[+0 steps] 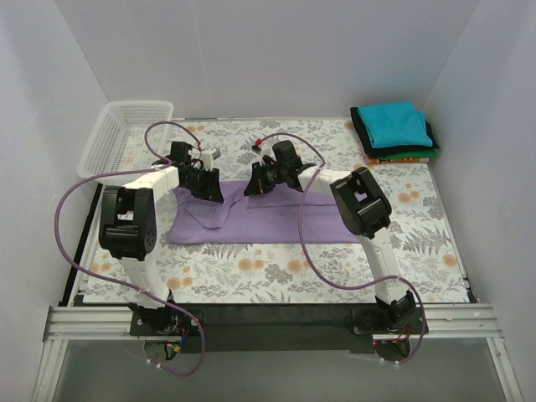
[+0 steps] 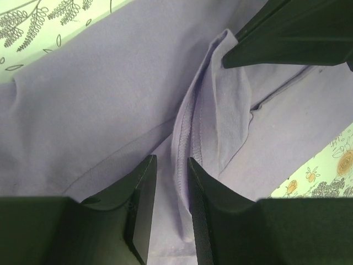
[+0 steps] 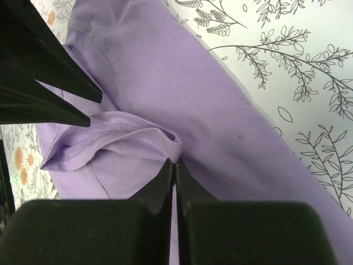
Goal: Fold and stack the t-shirts
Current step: Fold the tshirt
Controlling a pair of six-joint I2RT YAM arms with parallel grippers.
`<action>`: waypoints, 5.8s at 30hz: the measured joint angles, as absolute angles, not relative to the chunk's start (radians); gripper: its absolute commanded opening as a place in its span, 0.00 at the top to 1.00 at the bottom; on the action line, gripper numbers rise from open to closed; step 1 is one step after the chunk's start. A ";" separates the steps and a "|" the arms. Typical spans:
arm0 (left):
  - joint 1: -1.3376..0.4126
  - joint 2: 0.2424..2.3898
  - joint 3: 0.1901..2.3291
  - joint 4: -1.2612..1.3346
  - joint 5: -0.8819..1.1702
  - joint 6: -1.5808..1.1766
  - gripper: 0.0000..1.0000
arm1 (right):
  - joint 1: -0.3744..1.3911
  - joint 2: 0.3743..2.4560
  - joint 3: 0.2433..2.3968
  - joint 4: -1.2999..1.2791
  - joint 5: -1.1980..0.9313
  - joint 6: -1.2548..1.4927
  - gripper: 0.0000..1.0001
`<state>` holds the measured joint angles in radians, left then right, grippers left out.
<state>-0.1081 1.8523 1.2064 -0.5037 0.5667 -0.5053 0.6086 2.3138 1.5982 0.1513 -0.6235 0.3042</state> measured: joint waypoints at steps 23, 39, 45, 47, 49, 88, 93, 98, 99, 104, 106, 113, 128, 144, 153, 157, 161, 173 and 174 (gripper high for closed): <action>-0.136 1.813 1.186 -0.538 0.644 -0.466 0.98 | 0.598 2.314 1.589 0.184 -0.624 0.352 0.99; -0.202 1.866 1.169 -0.603 0.633 -0.403 0.49 | 0.574 2.311 1.584 0.204 -0.636 0.395 0.60; -0.174 1.755 1.180 -0.672 0.631 -0.437 0.13 | 0.513 2.183 1.525 0.094 -0.652 0.277 0.39; -0.159 1.672 1.179 -0.681 0.623 -0.456 0.07 | 0.480 2.113 1.524 0.028 -0.647 0.214 0.39; -0.155 1.586 1.171 -0.675 0.602 -0.489 0.07 | 0.446 2.032 1.539 -0.075 -0.628 0.122 0.42; -0.242 2.353 2.025 -0.723 0.092 -0.617 0.02 | 0.813 1.728 1.190 -0.870 -0.564 -0.640 0.64; -0.239 2.207 1.950 -0.688 0.162 -0.650 0.02 | 0.614 1.700 1.310 -0.890 -0.651 -0.617 0.64; -0.239 1.929 1.614 -0.620 0.214 -0.707 0.18 | 0.505 1.785 1.351 -0.875 -0.604 -0.597 0.65; -0.239 1.898 1.565 -0.612 0.227 -0.722 0.26 | 0.510 1.805 1.349 -0.870 -0.601 -0.588 0.66; -0.239 1.873 1.398 -0.569 0.283 -0.783 0.39 | 0.545 1.866 1.325 -0.817 -0.599 -0.540 0.72; -0.239 1.888 1.364 -0.569 0.296 -0.802 0.42 | 0.556 1.874 1.297 -0.792 -0.598 -0.520 0.74; -0.240 1.970 1.372 -0.546 0.297 -0.827 0.44 | 0.595 1.879 1.145 -0.699 -0.625 -0.452 0.76; -0.302 2.320 1.903 -0.678 0.341 -0.746 0.39 | 0.663 1.872 1.207 -0.605 -0.887 -0.356 0.66; -0.269 1.932 1.525 -0.595 0.425 -0.757 0.31 | 0.433 2.178 1.785 -0.427 -0.577 -0.054 0.75; -0.270 1.907 1.400 -0.590 0.453 -0.768 0.31 | 0.437 2.356 1.867 -0.383 -0.436 0.083 0.77; -0.270 1.868 1.374 -0.590 0.454 -0.778 0.29 | 0.418 2.434 1.969 -0.361 -0.457 0.163 0.77; -0.270 1.853 1.373 -0.593 0.453 -0.778 0.28 | 0.388 2.524 2.098 -0.329 -0.472 0.213 0.77; -0.212 1.757 1.316 -0.589 0.518 -0.675 0.03 | 0.331 2.505 2.081 -0.231 -0.625 0.200 0.18; -0.211 1.712 1.294 -0.585 0.527 -0.660 0.03 | 0.331 2.457 2.032 -0.238 -0.644 0.181 0.15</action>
